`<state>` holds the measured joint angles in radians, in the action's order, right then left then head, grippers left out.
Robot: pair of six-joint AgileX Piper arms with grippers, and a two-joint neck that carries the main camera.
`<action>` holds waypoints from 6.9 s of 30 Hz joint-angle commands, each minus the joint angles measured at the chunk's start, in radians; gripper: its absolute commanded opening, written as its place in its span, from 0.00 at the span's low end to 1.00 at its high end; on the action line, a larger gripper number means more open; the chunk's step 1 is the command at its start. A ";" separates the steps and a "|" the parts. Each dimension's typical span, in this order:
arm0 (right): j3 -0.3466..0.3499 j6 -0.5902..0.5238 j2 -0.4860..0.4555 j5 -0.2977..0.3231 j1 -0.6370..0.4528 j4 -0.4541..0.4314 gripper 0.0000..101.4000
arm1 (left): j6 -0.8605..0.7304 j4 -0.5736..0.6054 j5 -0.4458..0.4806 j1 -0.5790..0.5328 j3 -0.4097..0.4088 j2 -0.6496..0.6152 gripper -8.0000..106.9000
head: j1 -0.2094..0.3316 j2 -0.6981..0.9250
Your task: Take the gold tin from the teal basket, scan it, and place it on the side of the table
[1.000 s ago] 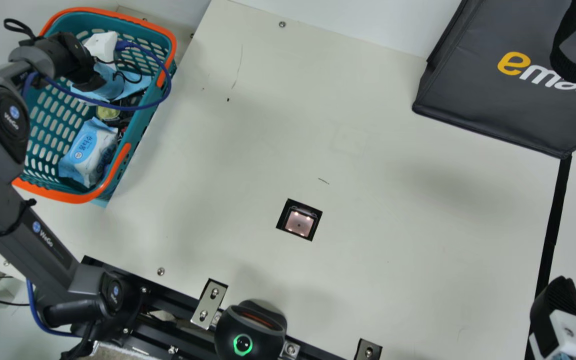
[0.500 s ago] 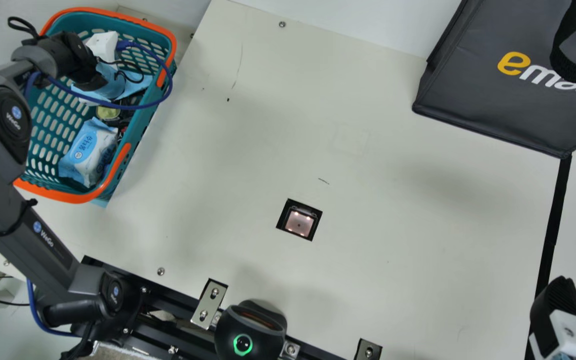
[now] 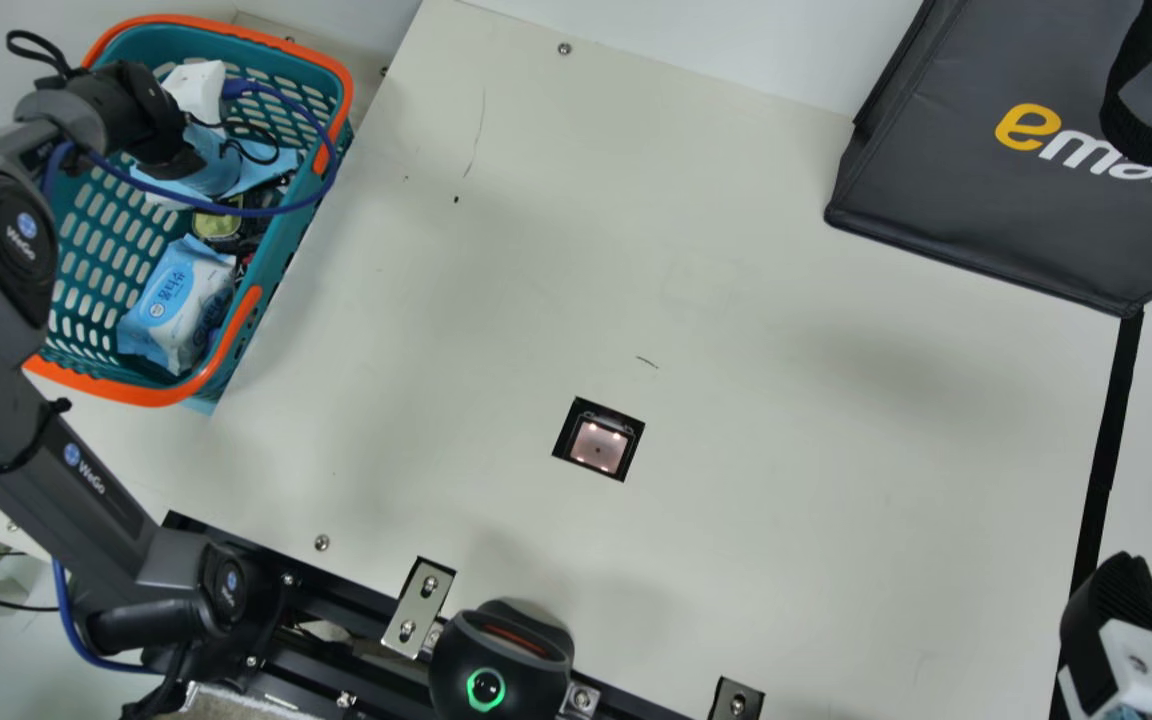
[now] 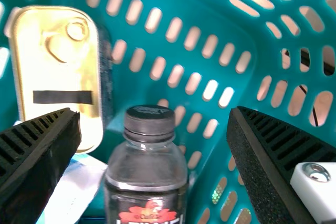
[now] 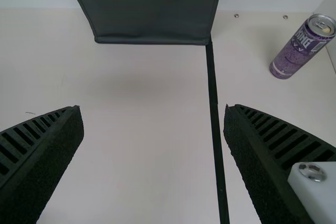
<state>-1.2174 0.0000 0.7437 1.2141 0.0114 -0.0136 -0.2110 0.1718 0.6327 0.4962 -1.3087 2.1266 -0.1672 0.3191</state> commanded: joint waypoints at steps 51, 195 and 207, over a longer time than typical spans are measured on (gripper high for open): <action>0.000 0.000 0.000 0.000 0.000 0.000 0.94 | 0.323 -0.138 -0.092 0.055 -0.052 0.087 0.85 | 0.029 0.002; 0.000 0.000 0.000 0.000 0.000 0.000 0.94 | -0.107 0.191 0.352 0.074 -0.018 -0.598 0.00 | 0.029 0.002; 0.000 0.000 0.000 0.000 0.000 0.000 0.94 | 0.019 0.123 0.374 -0.139 0.081 -0.737 0.00 | 0.029 0.002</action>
<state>-1.2174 0.0000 0.7437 1.2142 0.0114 -0.0136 -0.2092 0.3007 1.0084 0.3935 -1.2324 1.3978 -0.1672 0.3191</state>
